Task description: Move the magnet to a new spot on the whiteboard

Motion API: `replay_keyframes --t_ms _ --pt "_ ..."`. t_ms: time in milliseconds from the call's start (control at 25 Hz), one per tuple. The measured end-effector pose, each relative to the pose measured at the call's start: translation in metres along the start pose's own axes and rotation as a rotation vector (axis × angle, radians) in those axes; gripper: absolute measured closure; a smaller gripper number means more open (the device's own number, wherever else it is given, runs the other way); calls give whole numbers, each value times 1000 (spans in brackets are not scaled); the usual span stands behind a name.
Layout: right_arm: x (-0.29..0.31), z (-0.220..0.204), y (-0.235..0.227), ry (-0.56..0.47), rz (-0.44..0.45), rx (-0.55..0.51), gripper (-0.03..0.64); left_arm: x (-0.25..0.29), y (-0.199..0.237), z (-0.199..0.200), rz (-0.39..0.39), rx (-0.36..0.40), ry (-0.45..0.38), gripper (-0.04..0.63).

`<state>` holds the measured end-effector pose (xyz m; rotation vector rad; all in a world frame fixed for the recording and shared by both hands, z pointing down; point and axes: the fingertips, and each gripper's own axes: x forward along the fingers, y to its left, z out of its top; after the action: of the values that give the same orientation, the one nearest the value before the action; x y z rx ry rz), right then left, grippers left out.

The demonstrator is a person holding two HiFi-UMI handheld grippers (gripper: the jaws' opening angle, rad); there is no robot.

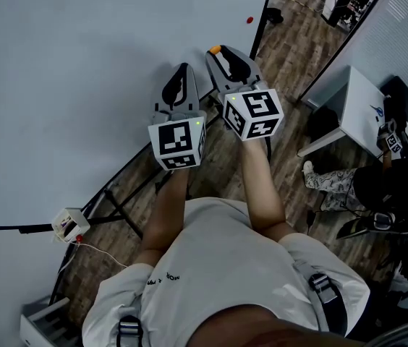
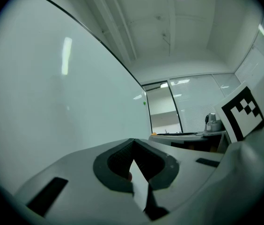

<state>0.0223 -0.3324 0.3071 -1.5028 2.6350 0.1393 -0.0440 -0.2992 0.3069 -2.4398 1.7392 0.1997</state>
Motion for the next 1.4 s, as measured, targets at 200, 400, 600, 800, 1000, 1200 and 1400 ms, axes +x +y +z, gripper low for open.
replay_keyframes --t_ms 200,400,600,800,1000,1200,1400 --pt "9 -1 -3 7 3 12 486 1 2 2 4 -1 -6 592" --pt "16 -3 -6 18 13 18 486 4 4 3 10 -7 -7 592" --pt "20 -4 -9 23 16 21 486 2 6 4 17 -8 -12 592" --pt "28 -2 -13 18 20 13 486 4 7 4 18 -9 -13 592" --pt "36 -1 -13 21 30 -3 486 3 9 5 22 -7 -14 592" --pt "46 -2 -18 31 41 -3 486 5 10 4 28 -9 -11 592" --pt "55 0 -20 33 46 -12 486 6 12 6 33 5 -14 592"
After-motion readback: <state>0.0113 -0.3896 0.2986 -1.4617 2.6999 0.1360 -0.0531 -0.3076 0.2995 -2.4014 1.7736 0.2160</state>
